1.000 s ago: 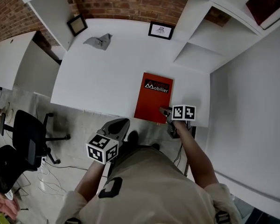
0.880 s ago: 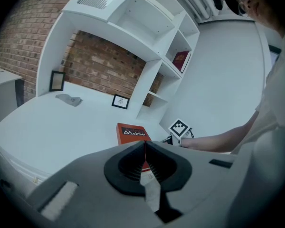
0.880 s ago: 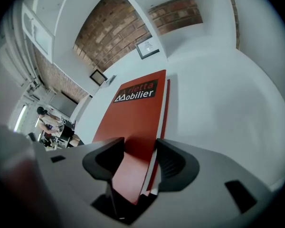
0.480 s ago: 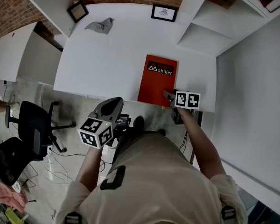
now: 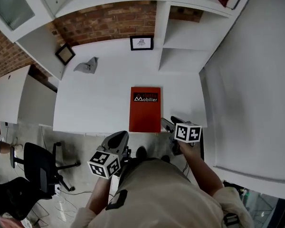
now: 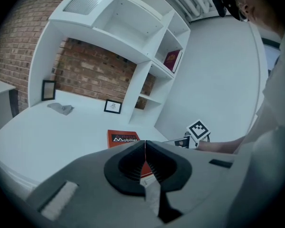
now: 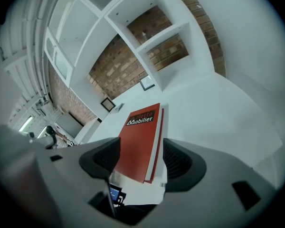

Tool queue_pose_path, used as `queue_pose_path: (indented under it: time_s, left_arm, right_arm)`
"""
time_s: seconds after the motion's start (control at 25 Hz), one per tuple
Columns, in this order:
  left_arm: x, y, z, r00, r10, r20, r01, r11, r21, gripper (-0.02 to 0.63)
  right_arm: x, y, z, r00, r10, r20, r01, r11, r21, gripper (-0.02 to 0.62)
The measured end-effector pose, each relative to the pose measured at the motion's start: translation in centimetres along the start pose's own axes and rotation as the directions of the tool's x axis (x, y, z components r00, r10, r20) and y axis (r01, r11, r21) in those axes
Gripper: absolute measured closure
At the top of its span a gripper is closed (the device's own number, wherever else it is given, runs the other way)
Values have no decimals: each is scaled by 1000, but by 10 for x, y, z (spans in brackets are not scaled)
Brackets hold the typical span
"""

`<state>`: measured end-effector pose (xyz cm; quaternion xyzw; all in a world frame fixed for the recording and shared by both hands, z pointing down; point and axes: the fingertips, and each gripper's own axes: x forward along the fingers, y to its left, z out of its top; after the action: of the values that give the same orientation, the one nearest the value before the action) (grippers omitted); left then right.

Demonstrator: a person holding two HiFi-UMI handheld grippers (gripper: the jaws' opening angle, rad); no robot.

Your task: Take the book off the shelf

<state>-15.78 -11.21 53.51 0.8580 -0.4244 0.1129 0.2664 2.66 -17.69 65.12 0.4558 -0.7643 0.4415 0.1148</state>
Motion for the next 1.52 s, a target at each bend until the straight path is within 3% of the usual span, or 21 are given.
queue_pose_path:
  time_s: [0.36,0.76,1.28,1.52]
  left_arm:
    - [40,-58,8,993,-111,-33,112,992,54,600]
    - [66,-95,28,982,-189,-28,191,977,94,600]
    - [46,-44,42,981,-196,14,194,978,72,600]
    - [47,-26,47,976,-217,-1,217,974,64,600]
  right_arm:
    - [-67,-5,-10,997,46,61,-54,988,142,344]
    - [-89,5,21,995,73,66,-75,997,36,344]
    - [-89,31,91,987,14,160,-4,998,-63,344]
    - [-110,50,166,948,-31,318,84,984,-156,344]
